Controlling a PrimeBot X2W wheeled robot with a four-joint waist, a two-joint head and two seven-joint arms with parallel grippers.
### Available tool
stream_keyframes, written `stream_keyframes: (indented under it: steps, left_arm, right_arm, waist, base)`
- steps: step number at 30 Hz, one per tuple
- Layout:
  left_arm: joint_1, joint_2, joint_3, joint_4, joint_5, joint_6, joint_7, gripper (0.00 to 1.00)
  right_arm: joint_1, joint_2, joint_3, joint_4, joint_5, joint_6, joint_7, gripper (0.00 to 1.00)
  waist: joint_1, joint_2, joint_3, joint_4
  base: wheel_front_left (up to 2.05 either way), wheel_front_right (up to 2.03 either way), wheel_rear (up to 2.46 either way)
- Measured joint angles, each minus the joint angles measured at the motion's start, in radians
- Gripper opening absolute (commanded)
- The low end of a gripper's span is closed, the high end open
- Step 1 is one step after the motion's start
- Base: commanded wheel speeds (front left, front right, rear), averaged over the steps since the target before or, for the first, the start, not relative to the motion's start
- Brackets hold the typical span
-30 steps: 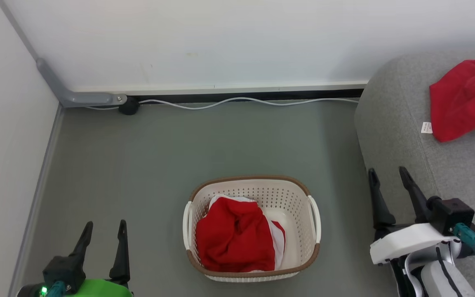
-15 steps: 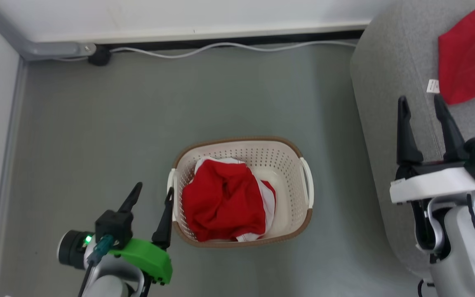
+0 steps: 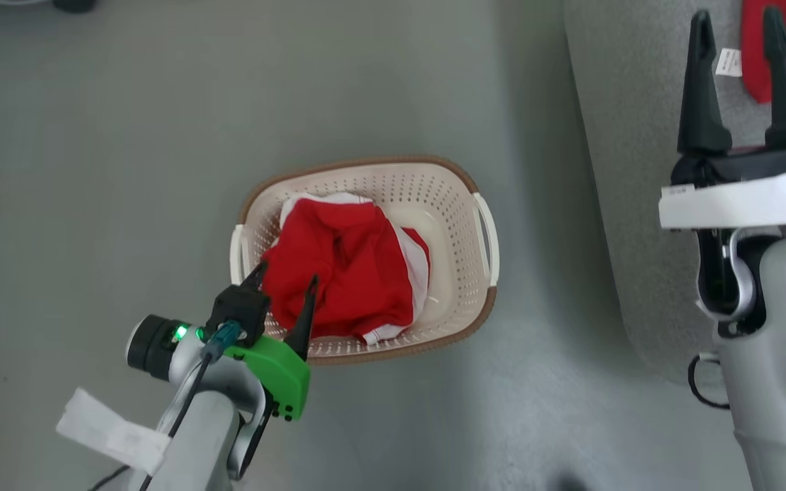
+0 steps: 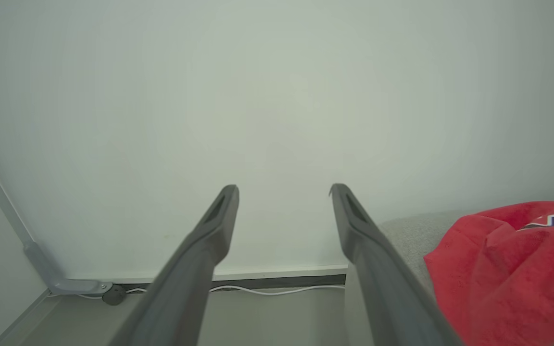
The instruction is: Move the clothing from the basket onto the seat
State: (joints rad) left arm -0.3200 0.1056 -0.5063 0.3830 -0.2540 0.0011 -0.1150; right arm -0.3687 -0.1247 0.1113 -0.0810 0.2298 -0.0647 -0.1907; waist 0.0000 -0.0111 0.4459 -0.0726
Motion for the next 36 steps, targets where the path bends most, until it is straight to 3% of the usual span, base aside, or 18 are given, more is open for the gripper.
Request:
stream_keyframes:
  steps: [13, 36]
  left_arm:
    - [-0.174, -0.022, -0.032, 0.110, 0.046, -0.019, 0.017, 1.00]
    - [-0.417, -0.023, -0.073, 0.254, 0.129, -0.064, 0.028, 1.00]
  right_arm:
    - [-0.187, 0.003, 0.017, -0.033, 0.000, 0.003, 0.016, 1.00]
    - [-0.374, 0.031, 0.010, -0.039, 0.009, 0.003, -0.020, 1.00]
  waist:
    - [0.0001, 0.0000, 0.186, -0.053]
    - [0.0002, 0.0000, 0.504, -0.134]
  base:
    - [0.00, 0.00, 0.00]
    - [0.00, 0.00, 0.00]
